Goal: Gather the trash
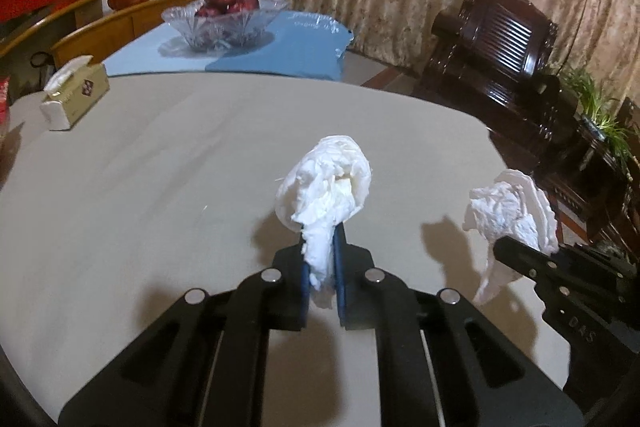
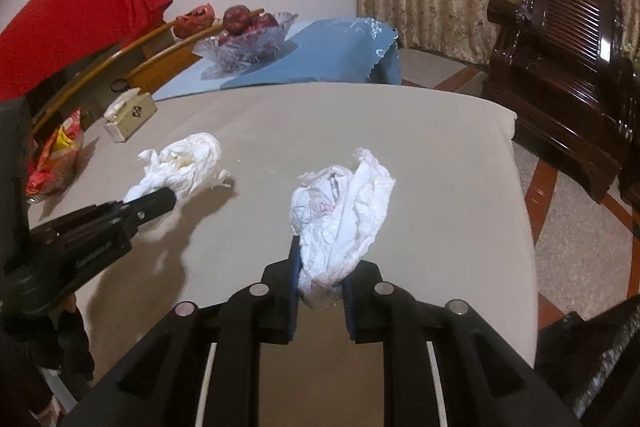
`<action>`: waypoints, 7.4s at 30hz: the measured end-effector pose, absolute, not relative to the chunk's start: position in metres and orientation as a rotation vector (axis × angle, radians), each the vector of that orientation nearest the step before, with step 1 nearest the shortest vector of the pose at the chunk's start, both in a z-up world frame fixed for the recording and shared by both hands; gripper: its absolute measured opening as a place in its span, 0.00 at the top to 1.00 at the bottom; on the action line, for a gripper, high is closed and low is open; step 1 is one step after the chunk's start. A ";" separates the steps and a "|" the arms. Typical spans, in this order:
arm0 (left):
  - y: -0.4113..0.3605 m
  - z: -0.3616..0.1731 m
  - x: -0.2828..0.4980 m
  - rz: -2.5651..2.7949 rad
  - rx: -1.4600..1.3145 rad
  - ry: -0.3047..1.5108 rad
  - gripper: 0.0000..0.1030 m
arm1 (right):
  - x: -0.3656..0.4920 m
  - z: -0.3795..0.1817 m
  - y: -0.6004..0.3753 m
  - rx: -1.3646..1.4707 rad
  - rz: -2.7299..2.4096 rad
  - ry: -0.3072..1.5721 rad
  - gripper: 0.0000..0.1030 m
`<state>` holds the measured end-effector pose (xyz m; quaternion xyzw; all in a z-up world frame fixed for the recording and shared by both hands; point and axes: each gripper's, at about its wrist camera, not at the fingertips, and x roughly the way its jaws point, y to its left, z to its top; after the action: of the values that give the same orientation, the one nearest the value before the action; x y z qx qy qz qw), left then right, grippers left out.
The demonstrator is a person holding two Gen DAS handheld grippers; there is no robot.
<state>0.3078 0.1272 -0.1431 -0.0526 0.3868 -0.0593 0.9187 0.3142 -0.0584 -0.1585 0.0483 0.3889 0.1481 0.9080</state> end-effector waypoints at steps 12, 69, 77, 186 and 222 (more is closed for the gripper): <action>0.100 -0.108 0.233 -0.111 -0.107 0.750 0.91 | 0.253 -0.125 -0.088 0.123 0.325 0.745 0.83; -0.178 -0.111 0.116 -0.600 0.056 0.731 0.91 | 0.061 -0.125 -0.331 0.195 -0.084 0.673 0.83; -0.206 -0.129 0.132 -0.622 0.075 0.770 0.91 | 0.066 -0.147 -0.347 0.211 -0.113 0.716 0.83; -0.050 0.013 -0.015 -0.386 -0.001 0.523 0.07 | -0.031 -0.010 -0.244 0.137 0.038 0.518 0.06; -0.051 0.015 -0.015 -0.386 0.001 0.524 0.07 | -0.029 -0.008 -0.241 0.135 0.037 0.521 0.06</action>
<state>-0.0152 -0.0506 0.0154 0.0004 0.2572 -0.1896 0.9476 -0.0292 -0.2410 -0.0083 0.0667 0.2575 0.0182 0.9638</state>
